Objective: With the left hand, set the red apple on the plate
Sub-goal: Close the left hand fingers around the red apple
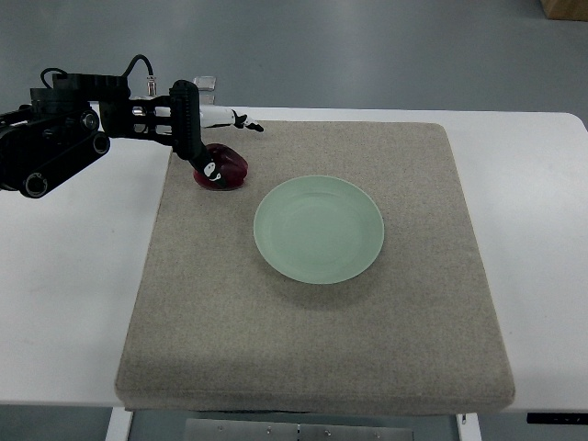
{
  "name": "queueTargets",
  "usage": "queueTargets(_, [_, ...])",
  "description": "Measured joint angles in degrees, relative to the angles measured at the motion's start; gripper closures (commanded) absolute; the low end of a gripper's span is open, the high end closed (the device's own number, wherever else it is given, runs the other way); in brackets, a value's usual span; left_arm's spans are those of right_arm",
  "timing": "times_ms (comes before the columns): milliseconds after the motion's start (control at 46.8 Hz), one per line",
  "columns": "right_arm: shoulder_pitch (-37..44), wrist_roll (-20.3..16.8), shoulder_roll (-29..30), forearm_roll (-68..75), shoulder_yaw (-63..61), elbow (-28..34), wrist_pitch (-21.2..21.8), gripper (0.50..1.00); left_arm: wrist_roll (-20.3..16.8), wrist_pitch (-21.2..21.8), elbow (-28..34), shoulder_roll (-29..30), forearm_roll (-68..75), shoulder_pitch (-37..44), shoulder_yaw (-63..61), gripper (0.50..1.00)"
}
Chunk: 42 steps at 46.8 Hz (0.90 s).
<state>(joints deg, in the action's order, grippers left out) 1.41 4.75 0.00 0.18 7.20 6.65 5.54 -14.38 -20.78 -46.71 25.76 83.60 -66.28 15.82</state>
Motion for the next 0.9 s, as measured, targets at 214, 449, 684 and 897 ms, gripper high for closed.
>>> queueTargets(214, [0.0, 0.0, 0.0, 0.0, 0.0, 0.0, 0.0, 0.536, -0.8, 0.1, -1.6, 0.0, 3.0, 0.1, -1.0, 0.514])
queueTargets(449, [0.0, 0.0, 0.0, 0.0, 0.0, 0.0, 0.0, 0.536, -0.8, 4.2, -1.6, -0.5, 3.8, -0.1, -6.1, 0.514])
queueTargets(684, [0.0, 0.0, 0.0, 0.0, 0.0, 0.0, 0.0, 0.536, -0.9, 7.4, -1.5, -0.5, 3.9, -0.1, -7.4, 0.514])
queueTargets(897, [0.0, 0.0, 0.0, 0.0, 0.0, 0.0, 0.0, 0.536, -1.0, 7.4, -1.4, -0.3, 3.9, -0.4, -7.5, 0.521])
